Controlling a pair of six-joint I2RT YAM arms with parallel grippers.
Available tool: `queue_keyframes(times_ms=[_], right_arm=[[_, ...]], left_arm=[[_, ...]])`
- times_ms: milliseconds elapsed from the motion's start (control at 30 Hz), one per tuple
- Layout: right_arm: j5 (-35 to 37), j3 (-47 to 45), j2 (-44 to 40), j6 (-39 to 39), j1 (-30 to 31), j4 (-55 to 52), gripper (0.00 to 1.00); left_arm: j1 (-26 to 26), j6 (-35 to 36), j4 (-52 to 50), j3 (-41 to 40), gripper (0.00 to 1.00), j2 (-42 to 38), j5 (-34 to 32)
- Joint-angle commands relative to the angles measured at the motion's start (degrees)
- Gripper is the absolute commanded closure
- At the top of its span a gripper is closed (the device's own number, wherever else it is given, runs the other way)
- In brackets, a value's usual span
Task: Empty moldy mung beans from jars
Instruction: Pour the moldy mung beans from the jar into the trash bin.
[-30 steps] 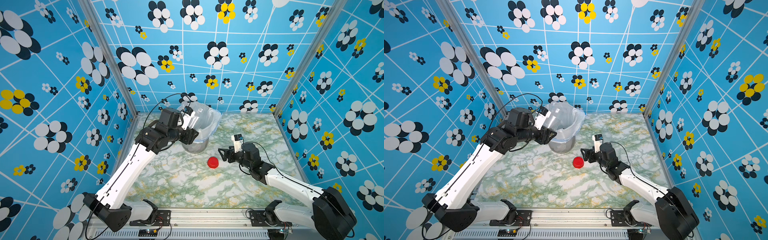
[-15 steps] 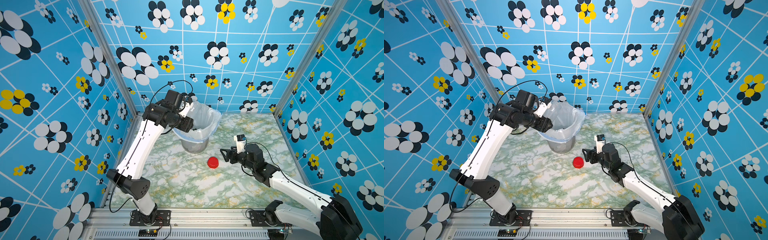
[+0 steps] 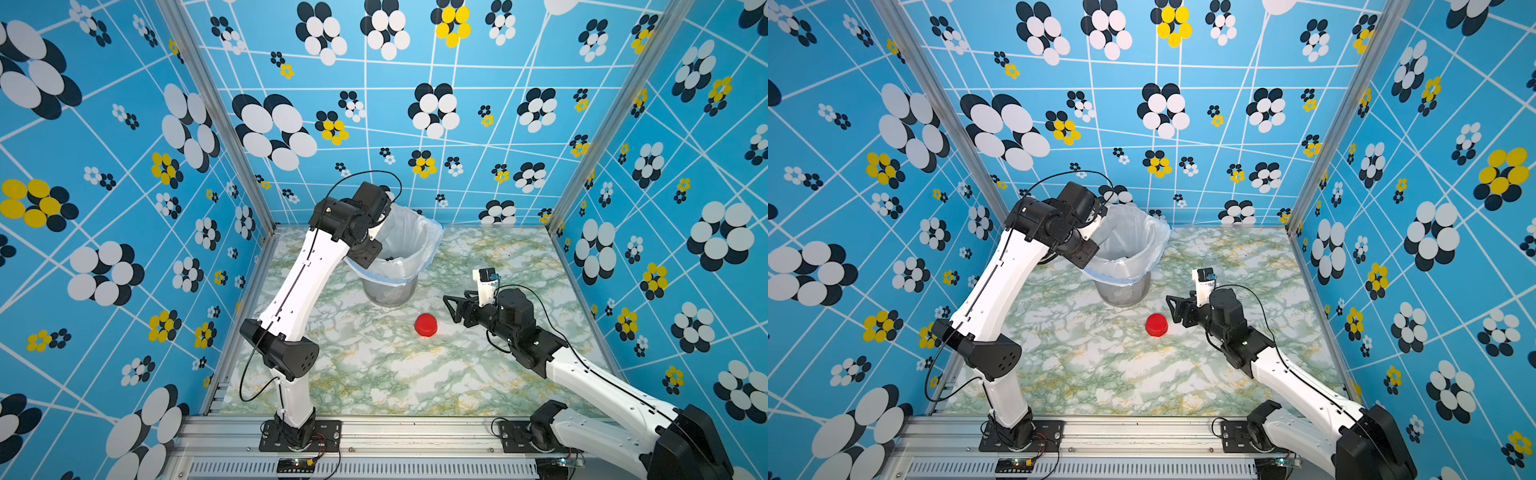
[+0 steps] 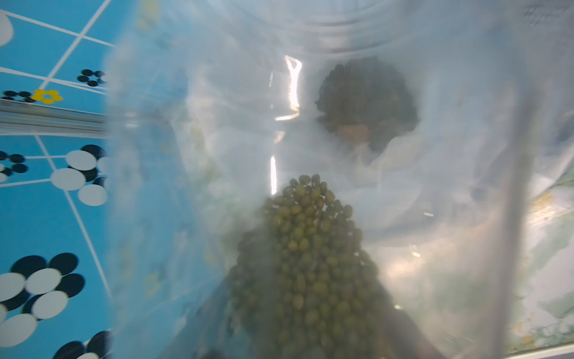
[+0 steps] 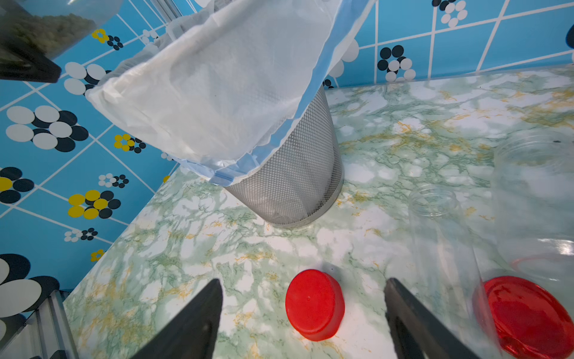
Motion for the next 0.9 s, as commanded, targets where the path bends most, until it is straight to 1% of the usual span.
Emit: queue_keyframes(times_ms=[0, 100, 233, 367, 533, 667, 867], right_arm=[[-0.81, 0.83, -0.46, 0.46, -0.31, -1.80, 0.17], [-0.76, 1.38, -1.35, 0.18, -0.28, -3.34, 0.17], [-0.10, 1.96, -3.73, -0.69, -0.32, -5.63, 0.17], [0.34, 1.97, -5.73, -1.00, -0.29, -6.78, 0.16], [0.36, 1.71, -5.94, -0.61, -0.30, -7.25, 0.16], [-0.56, 1.60, -5.89, -0.19, -0.33, -6.61, 0.16], [-0.31, 1.53, -7.42, -0.27, -0.31, -7.24, 0.16]], left_arm=[[-2.86, 4.51, -0.82, -2.12, 0.53, 1.28, -11.79], [-3.36, 4.65, -1.30, -2.31, 0.53, 2.72, -13.96], [-4.46, 6.10, -1.54, -2.15, 0.54, 4.72, -20.47], [-5.06, 6.75, -1.73, -0.61, 0.53, 6.17, -22.72], [-6.55, 8.90, -0.61, -0.38, 0.53, 7.10, -27.82], [-7.10, 9.50, -0.56, 0.95, 0.53, 7.75, -28.66], [-7.93, 13.74, 2.86, -0.36, 0.53, 7.76, -34.01]])
